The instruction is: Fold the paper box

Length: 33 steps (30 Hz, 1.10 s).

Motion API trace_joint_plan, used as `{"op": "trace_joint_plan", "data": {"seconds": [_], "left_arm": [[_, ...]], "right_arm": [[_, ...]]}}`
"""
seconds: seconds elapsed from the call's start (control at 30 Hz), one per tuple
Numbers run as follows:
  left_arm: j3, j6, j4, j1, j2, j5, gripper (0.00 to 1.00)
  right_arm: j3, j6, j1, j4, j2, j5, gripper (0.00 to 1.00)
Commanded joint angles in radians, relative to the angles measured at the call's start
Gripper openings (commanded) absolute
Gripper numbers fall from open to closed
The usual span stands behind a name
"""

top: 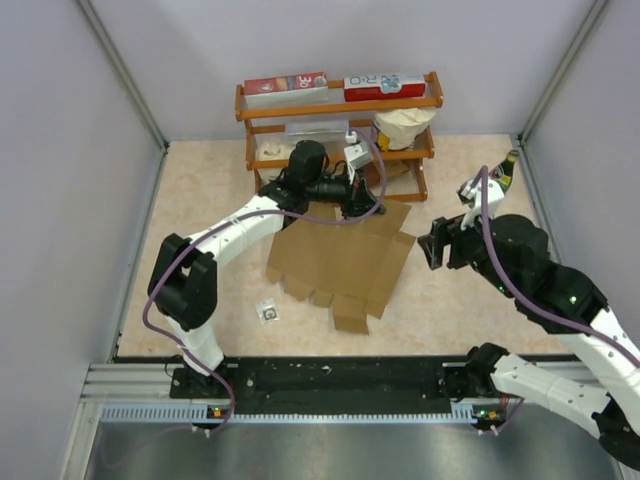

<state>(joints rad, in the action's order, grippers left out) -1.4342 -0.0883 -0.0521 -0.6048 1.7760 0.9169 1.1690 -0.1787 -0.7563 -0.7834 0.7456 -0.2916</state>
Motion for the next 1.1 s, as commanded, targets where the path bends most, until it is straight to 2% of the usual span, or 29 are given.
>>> {"op": "trace_joint_plan", "data": {"seconds": [0.0,0.4,0.7,1.07], "left_arm": [[0.017,-0.027,-0.031,-0.001,-0.056,-0.082,0.00],[0.034,-0.016,0.001,-0.003,-0.049,-0.115,0.00],[0.029,0.005,0.027,-0.003,-0.035,-0.118,0.00],[0.061,0.016,0.080,-0.003,-0.033,-0.133,0.00]], "right_arm": [[-0.035,-0.058,0.003,0.079,0.032,-0.063,0.69],[-0.170,-0.094,0.005,0.271,0.066,-0.058,0.70],[-0.232,-0.128,0.140,0.389,0.118,0.094,0.70],[-0.266,-0.166,0.196,0.440,0.136,0.175,0.69]]}}
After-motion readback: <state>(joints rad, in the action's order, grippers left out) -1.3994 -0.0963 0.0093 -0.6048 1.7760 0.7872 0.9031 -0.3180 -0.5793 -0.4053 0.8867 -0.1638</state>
